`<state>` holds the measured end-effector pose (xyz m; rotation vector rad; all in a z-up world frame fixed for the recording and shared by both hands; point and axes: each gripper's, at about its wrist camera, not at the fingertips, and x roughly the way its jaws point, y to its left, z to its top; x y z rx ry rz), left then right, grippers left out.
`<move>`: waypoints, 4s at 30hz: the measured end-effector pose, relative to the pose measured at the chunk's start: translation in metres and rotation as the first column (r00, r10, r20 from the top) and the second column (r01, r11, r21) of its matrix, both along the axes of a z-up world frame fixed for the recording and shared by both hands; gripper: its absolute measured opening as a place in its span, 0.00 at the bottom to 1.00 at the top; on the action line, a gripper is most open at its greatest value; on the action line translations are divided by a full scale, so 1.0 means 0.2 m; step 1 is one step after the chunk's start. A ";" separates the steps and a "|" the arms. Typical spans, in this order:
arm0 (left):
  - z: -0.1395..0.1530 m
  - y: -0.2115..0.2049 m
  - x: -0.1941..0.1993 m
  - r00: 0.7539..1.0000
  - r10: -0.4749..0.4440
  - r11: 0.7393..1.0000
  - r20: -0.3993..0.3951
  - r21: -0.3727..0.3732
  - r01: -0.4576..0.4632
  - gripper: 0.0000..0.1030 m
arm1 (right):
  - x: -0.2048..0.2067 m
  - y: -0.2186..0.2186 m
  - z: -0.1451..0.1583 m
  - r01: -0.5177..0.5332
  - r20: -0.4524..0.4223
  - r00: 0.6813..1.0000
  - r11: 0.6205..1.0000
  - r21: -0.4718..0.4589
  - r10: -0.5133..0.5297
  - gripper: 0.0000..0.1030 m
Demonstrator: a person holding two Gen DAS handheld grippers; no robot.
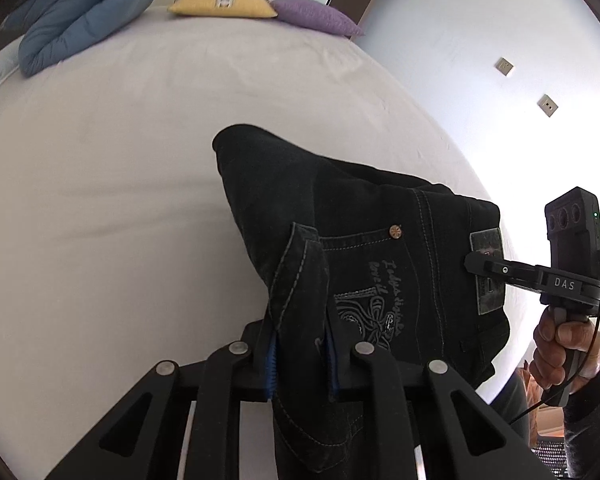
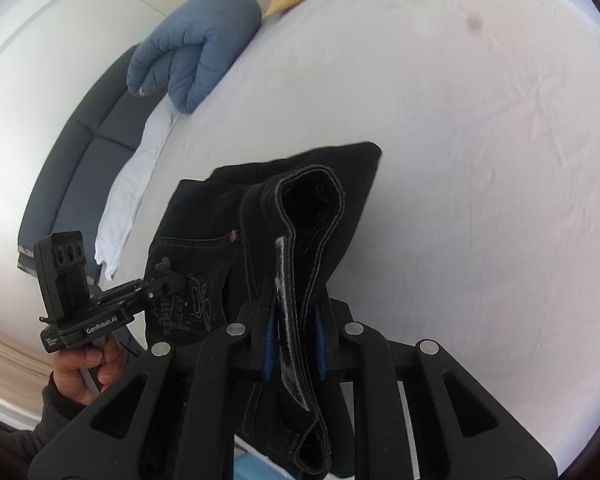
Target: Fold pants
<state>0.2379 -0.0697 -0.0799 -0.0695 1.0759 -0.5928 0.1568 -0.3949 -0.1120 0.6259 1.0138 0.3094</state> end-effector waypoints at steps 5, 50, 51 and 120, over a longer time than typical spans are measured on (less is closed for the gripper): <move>-0.06 -0.17 0.23 0.999 -0.039 0.998 0.006 0.046 0.039 0.19 | 0.22 -0.17 -0.01 0.024 -0.013 1.000 1.000 0.015 -0.024 0.14; 1.06 0.14 -0.91 0.556 0.232 0.931 0.798 -0.018 -0.364 1.00 | -1.17 0.37 1.24 0.690 0.873 0.482 0.648 -0.323 -0.078 1.00; 1.02 0.13 -0.85 0.601 0.234 0.932 0.764 -0.001 -0.362 1.00 | -1.15 0.39 1.25 0.680 0.860 0.507 0.643 -0.353 -0.064 1.00; 0.40 -0.01 -0.39 0.908 0.273 0.915 0.318 0.205 -0.347 1.00 | -0.41 0.34 0.50 0.343 0.234 0.938 0.759 -0.553 -0.254 1.00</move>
